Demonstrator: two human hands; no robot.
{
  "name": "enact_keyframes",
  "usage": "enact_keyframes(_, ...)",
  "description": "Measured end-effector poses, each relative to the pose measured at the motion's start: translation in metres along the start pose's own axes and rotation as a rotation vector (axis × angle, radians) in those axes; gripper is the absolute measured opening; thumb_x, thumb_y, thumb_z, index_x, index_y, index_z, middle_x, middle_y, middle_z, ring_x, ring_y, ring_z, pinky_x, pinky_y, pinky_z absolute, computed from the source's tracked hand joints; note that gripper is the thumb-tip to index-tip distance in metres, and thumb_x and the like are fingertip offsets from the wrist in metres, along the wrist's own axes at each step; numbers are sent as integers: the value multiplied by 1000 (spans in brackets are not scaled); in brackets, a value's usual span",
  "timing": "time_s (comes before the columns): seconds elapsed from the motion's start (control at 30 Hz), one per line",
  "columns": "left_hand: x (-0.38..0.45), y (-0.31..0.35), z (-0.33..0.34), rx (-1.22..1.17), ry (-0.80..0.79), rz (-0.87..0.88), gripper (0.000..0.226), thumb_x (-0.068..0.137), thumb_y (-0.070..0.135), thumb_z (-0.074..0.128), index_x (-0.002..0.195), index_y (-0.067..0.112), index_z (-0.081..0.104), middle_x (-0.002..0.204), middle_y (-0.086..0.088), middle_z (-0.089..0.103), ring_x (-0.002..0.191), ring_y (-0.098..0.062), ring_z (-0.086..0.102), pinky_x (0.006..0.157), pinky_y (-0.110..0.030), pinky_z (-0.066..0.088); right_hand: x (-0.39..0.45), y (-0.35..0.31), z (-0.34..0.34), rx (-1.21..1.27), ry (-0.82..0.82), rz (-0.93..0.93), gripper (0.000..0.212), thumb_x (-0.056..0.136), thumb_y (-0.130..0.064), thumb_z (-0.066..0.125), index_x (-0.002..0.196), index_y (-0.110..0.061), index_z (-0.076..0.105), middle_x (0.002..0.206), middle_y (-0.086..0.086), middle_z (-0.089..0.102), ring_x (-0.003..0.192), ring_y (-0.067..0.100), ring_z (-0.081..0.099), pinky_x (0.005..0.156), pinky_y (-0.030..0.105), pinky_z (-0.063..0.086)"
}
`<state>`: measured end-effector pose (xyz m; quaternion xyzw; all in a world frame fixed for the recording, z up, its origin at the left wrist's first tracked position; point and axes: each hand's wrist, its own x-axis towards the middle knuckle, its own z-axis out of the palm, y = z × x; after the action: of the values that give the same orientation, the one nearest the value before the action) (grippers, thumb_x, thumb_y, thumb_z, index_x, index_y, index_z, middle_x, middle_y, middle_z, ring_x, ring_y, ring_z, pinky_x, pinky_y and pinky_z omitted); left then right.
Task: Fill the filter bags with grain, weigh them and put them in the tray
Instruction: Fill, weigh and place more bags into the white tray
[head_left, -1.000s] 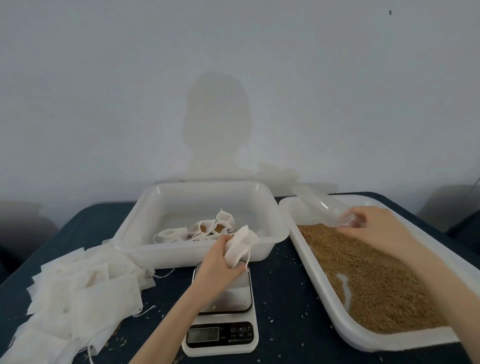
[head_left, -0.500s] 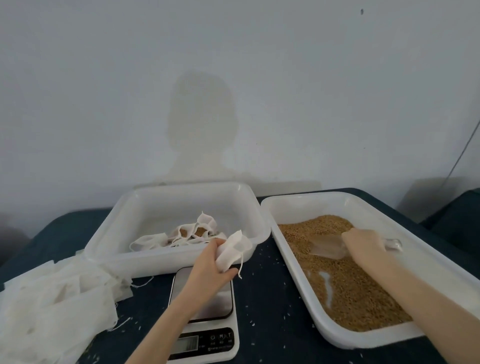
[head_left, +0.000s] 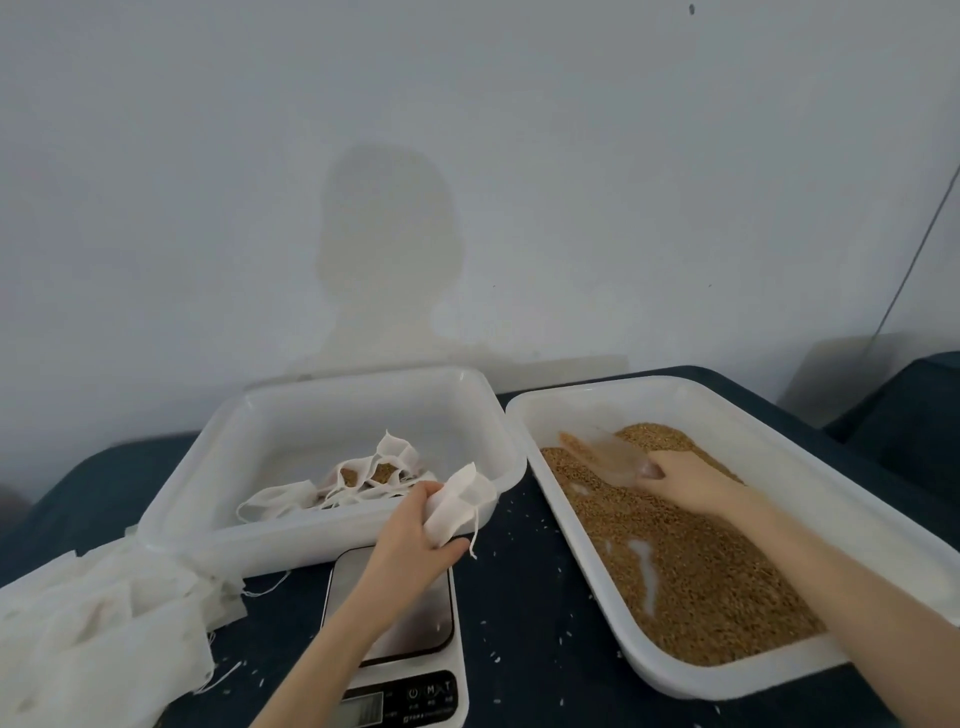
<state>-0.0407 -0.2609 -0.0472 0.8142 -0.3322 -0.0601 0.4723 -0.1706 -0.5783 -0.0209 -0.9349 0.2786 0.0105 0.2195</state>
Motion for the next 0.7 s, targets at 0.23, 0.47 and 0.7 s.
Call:
enact_keyframes(0.23, 0, 5, -4, -42, -11, 42, 42, 74, 16, 75, 98, 36, 48, 88, 8, 61, 76, 0, 56, 64, -10, 44, -24, -9, -37, 213, -25, -234, 26, 83, -37, 69, 104, -21, 69, 88, -5, 72, 76, 8, 68, 68, 18, 55)
enact_keyframes(0.47, -3, 10, -7, -51, -18, 50, 44, 74, 18, 75, 100, 39, 46, 91, 6, 61, 78, 1, 56, 64, -9, 43, -58, -44, -58, 199, -204, -430, 46, 75, -48, 74, 103, -11, 71, 61, -18, 59, 52, 1, 45, 58, 12, 40)
enact_keyframes(0.7, -7, 11, -11, 13, 8, 48, 50, 74, 25, 76, 106, 40, 41, 93, 13, 59, 83, 10, 54, 66, -6, 42, -76, -68, -61, 196, -280, -506, 34, 68, -52, 74, 98, -36, 74, 67, 3, 61, 56, 4, 48, 61, 17, 43)
